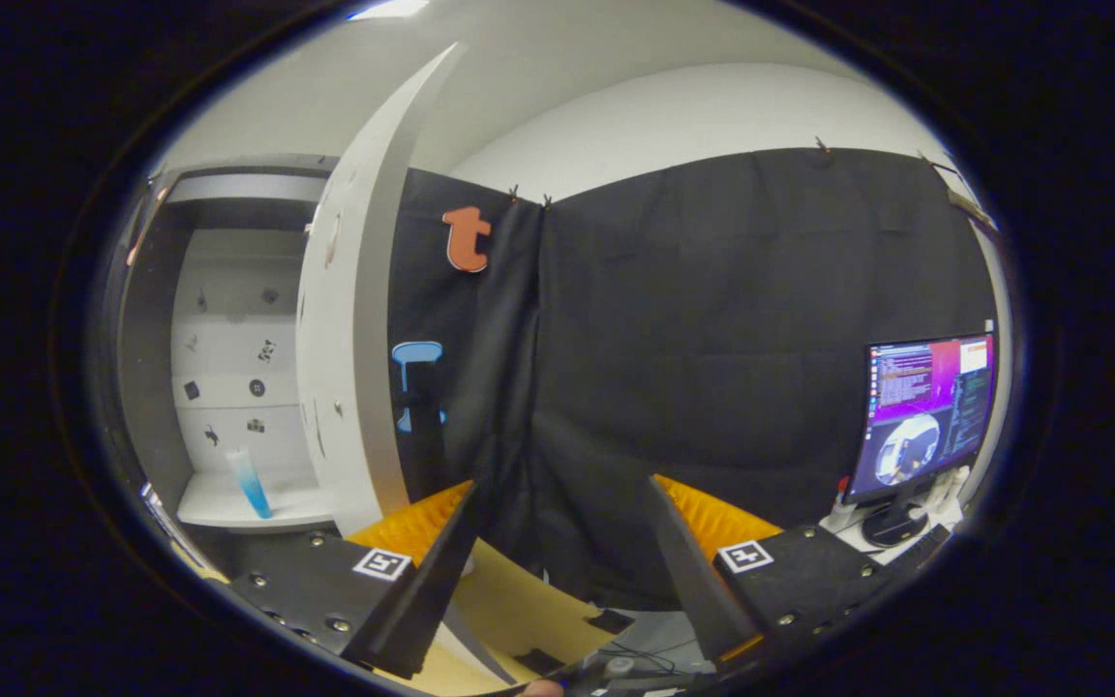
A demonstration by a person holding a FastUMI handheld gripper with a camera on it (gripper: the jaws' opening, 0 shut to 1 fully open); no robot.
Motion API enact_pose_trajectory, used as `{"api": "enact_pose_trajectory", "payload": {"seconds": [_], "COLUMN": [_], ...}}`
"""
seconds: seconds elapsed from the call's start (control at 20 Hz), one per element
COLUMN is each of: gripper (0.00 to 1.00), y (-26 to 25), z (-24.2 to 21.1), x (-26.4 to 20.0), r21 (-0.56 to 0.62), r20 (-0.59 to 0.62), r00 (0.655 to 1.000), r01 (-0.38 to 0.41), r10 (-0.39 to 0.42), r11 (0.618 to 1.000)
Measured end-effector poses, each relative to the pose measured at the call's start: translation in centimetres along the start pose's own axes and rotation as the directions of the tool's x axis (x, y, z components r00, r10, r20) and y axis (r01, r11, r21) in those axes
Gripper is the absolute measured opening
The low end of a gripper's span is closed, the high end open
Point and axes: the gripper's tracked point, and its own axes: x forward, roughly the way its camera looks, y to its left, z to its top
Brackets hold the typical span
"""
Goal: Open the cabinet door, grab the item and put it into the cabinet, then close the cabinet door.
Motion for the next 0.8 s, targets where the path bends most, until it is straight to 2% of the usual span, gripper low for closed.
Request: {"api": "enact_pose_trajectory", "payload": {"seconds": [0.15,0.35,0.5,0.8], "gripper": [0.97,0.92,0.63,0.62], "y": [0.0,1.6,2.4,4.6], "z": [-0.9,-0.8,-0.8,-1.0], "x": [0.1,0.3,-0.1,-2.3], "r21": [-0.046,-0.079,-0.105,-0.068], "r20": [-0.033,-0.028,-0.024,-0.019], "r00": [0.999,0.996,0.995,0.987], "r01": [-0.015,-0.088,-0.102,-0.163], "r10": [0.013,0.086,0.100,0.162], "r11": [0.999,0.993,0.989,0.984]}}
